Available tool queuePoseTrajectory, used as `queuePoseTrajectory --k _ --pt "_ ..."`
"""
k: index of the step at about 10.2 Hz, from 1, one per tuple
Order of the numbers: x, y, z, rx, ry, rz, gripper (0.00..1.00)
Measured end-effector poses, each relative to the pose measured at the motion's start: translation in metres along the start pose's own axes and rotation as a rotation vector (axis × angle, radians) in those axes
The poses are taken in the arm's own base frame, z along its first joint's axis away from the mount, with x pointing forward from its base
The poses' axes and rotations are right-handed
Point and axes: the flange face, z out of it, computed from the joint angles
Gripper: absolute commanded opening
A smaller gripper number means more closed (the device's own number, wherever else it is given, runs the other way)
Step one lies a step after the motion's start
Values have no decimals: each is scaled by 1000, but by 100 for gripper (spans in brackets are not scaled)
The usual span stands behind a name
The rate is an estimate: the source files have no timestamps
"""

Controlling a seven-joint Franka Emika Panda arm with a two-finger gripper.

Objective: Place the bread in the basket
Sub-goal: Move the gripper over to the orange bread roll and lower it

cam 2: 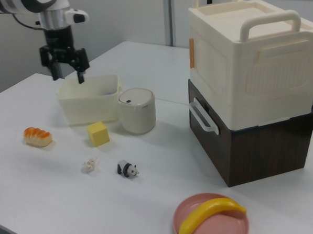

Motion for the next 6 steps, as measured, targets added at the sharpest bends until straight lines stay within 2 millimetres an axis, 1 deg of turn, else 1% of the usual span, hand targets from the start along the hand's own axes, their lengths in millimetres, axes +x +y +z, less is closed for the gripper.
queuePoseTrajectory --k 2,3,4,5,6 --pt "0 -53 6 17 -12 -86 100" --pt "-3 -86 8 23 -17 -140 100" --pt "-5 -109 11 25 -24 -178 100" --pt "-8 -139 20 26 -42 -226 100" --pt "-8 -158 29 28 -57 -259 100"
